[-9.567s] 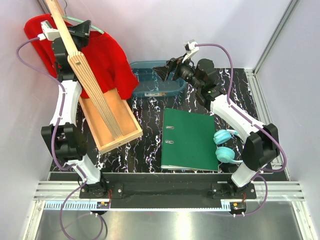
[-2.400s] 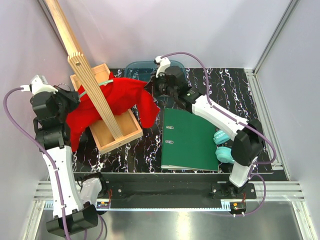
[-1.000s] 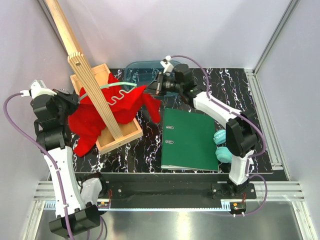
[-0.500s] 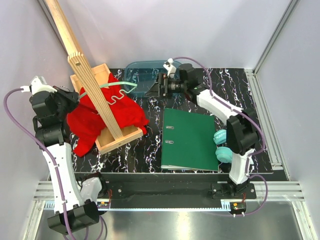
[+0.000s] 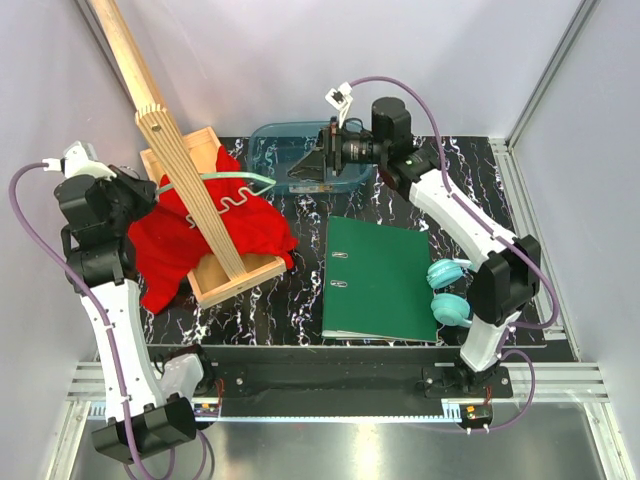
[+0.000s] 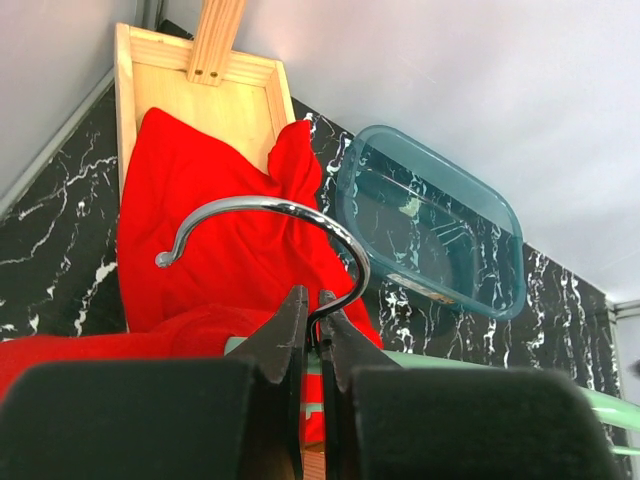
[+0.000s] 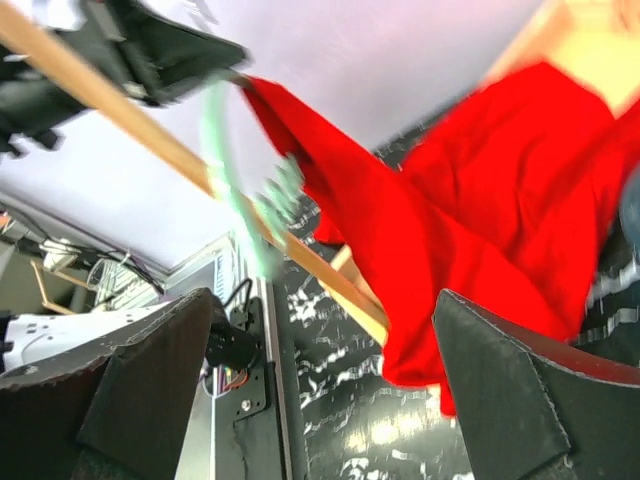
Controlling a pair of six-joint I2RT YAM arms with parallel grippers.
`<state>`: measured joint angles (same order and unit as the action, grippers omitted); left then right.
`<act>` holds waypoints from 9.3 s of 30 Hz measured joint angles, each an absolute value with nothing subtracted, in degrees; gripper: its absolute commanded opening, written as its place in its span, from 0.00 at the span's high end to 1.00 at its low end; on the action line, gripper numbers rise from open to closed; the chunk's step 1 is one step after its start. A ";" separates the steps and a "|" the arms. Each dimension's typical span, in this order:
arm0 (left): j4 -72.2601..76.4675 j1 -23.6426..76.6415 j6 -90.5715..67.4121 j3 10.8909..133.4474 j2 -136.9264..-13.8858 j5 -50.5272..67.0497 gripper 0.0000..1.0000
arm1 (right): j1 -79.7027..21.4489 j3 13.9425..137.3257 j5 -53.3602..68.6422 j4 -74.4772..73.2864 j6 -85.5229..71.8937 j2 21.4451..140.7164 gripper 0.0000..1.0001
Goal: Remove the t-shirt from the hanger
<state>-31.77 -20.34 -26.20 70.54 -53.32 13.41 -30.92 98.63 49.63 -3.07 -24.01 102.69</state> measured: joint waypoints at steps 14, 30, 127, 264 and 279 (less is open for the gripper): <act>-32.86 -20.34 -23.22 70.70 -54.22 16.40 1.00 | -42.54 123.57 47.29 -16.56 -15.86 112.77 0.25; -32.88 -20.40 -22.22 70.70 -56.07 19.55 1.00 | -45.50 128.99 43.11 -29.78 -6.11 121.05 0.70; -7.64 -24.45 -82.59 53.54 -48.64 23.07 0.45 | -37.69 113.16 45.60 8.88 -23.90 115.35 1.00; -21.37 -25.17 -59.81 70.78 -46.44 -2.79 0.01 | -30.70 94.48 28.60 0.14 -30.50 100.51 0.00; -31.70 -15.99 -39.35 38.68 -42.85 8.93 0.01 | -30.70 91.37 29.85 0.12 -33.50 100.03 0.00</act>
<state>-31.70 -15.99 -39.35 38.68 -42.85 8.93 -30.70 91.37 29.85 0.12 -33.50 100.03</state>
